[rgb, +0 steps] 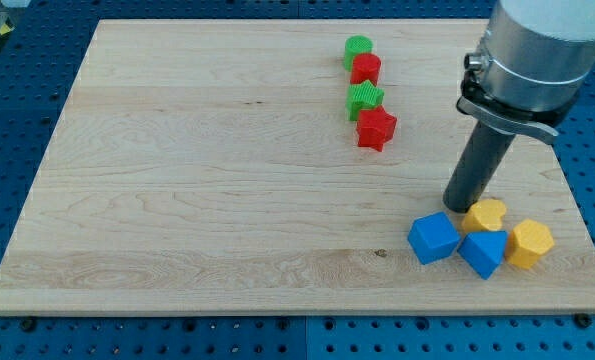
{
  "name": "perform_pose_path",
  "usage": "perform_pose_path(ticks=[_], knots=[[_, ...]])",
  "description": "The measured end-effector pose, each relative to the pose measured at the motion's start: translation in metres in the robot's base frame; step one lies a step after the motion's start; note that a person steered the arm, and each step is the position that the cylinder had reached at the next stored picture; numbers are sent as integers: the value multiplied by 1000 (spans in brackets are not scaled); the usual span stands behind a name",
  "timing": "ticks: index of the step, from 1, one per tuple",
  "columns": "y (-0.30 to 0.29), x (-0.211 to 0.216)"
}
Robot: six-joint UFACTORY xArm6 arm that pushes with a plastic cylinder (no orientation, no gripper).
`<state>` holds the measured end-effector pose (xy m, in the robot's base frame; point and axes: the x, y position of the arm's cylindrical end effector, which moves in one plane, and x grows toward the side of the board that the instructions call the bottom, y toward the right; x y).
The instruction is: Slide the red star towards the center left side
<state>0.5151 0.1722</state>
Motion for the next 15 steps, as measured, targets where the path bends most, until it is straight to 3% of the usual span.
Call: perform_pose_path(ticks=[2,5,7,8,15], knots=[[-21,-41],[-21,-46],[-20,-95],[-38,-100],[-299,-110]])
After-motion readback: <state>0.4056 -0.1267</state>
